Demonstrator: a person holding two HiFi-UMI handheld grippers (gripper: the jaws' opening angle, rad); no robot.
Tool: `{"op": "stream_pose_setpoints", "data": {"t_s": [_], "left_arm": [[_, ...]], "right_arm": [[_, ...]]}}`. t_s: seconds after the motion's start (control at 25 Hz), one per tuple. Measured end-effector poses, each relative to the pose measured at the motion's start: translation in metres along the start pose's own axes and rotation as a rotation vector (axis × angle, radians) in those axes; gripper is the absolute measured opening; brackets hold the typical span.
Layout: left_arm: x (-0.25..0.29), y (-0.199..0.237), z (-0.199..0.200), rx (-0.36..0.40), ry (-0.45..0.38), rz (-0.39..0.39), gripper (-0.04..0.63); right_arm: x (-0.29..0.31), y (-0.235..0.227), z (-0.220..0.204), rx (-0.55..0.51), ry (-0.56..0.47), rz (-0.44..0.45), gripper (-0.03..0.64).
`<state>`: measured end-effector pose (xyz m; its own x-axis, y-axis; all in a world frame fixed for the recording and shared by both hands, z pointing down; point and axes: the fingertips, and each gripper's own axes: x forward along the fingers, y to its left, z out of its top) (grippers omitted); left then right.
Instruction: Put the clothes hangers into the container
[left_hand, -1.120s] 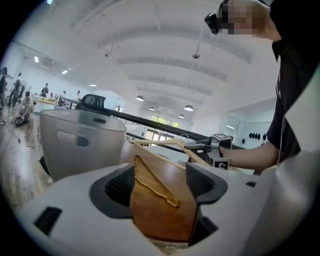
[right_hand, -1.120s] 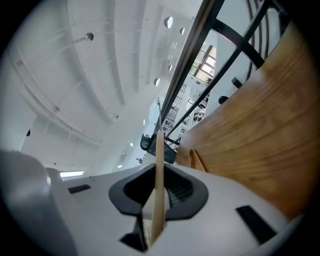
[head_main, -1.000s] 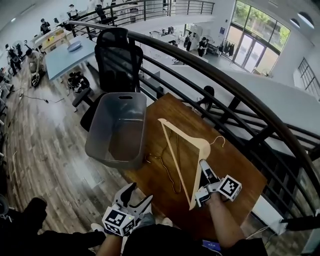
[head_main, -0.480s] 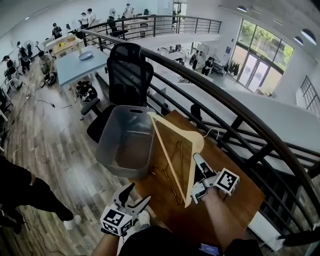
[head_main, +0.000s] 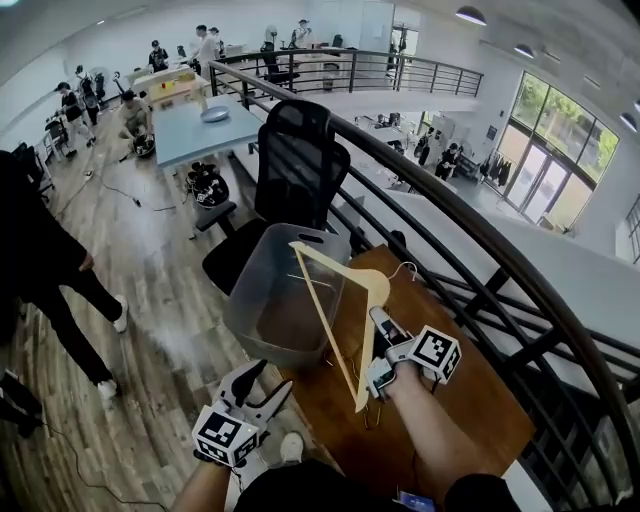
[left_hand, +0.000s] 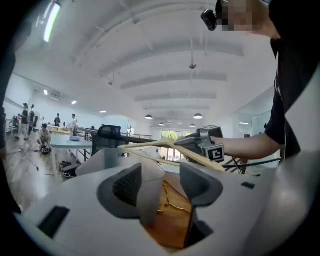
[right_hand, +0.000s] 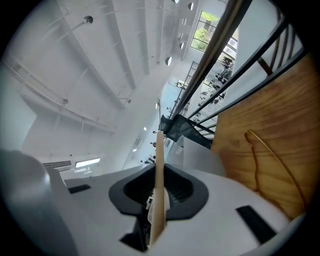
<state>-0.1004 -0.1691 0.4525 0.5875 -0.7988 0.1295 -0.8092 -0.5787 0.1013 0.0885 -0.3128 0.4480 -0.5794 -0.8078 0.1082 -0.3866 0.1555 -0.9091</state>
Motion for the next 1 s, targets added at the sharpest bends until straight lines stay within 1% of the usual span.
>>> {"op": "stream_pose_setpoints", "data": {"t_s": [0.12,0.36,0.64,0.72,0.88,1.0], "left_arm": [[-0.004,0.011,0.010,-0.009,-0.027,0.023,0.227],[-0.007,0.031,0.017,-0.021,-0.051,0.053,0.229],[-0.014,0.059,0.012,-0.052,-0.060,0.081,0.229],[-0.017,0.065,0.012,-0.064,-0.066,0.088,0.229],[-0.017,0.074,0.007,-0.093,-0.077,0.094,0.229],[-0.017,0.080,0.003,-0.113,-0.081,0.096,0.229]], "right_arm": [[0.027,0.002,-0.007,0.016,0.031,-0.042,0.046],[0.075,-0.002,-0.010,-0.041,0.068,-0.146,0.048],[0.116,-0.016,-0.025,-0.037,0.105,-0.241,0.048],[0.125,-0.018,-0.030,-0.067,0.121,-0.276,0.048],[0.141,-0.020,-0.024,-0.179,0.130,-0.342,0.049],[0.144,-0.018,-0.028,-0.233,0.174,-0.374,0.048]]}}
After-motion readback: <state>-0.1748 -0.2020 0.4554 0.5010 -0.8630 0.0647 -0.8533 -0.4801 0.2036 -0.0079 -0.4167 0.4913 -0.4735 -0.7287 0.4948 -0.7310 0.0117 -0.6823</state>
